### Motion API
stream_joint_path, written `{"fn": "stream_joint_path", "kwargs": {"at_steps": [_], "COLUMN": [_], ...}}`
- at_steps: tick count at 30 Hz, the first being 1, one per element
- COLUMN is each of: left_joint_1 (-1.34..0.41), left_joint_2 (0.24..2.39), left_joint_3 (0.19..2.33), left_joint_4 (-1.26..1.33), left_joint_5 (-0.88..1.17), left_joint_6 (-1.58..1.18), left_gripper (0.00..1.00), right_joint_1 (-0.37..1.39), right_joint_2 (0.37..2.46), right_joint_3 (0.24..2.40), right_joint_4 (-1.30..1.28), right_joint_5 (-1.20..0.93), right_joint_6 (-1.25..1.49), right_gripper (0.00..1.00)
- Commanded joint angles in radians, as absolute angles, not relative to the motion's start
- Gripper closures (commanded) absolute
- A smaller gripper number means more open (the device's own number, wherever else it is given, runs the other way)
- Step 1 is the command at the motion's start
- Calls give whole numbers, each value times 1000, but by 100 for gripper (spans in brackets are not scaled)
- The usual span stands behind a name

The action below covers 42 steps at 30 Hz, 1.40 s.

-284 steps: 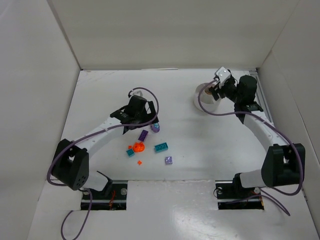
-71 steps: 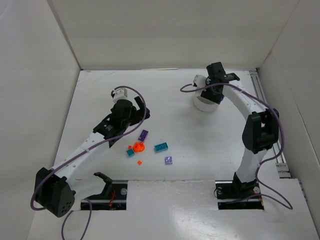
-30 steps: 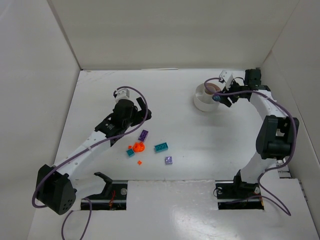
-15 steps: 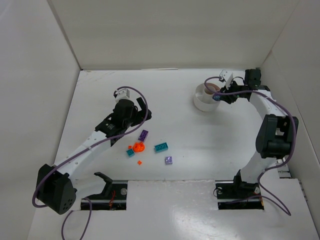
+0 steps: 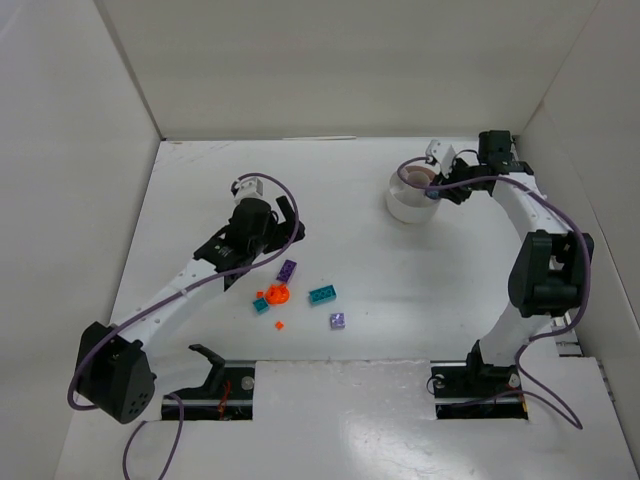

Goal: Sort the legos into containers by color

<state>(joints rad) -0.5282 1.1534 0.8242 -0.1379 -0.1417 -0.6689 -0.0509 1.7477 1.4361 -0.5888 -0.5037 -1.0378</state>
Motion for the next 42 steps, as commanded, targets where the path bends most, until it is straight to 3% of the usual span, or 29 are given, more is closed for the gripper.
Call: {"fn": "stream_joint_path", "kwargs": {"at_steps": [1,10,15,19,26,33,42], "left_joint_1": [-523,-523,-523,-523,-523,-523,-523], "left_joint_2": [1161,1180,1180,1180,1180,1200,1241], "left_joint_3": [851,851,851,851,851,860,881], "left_joint_4": [-103,-94,-94,-94,-94,-75,-84], "left_joint_5": [-132,-123,-123,-114,-114,-94,-94], "left_joint_6": [-647,-638,-638,-638,-620,-611,-601], "left_gripper": [0,0,0,0,0,0,0], "right_joint_1": [-15,31,17,17,49,153,175], "right_joint_2": [1747,1715,1704,1681,1651,1637,1628], "right_joint_3": [1488,1522,1467,1466,1511,1494,1517], "right_joint_4": [-623,-611,-530,-538,-647,-713,-781], "right_joint_5": [-428,-377,-532,-529,-348,-250,-186], "right_joint_6": [-1072,-1004,-968,-959,-1164,-1579,-1766], "right_gripper": [91,92,94,95,96,100,100]}}
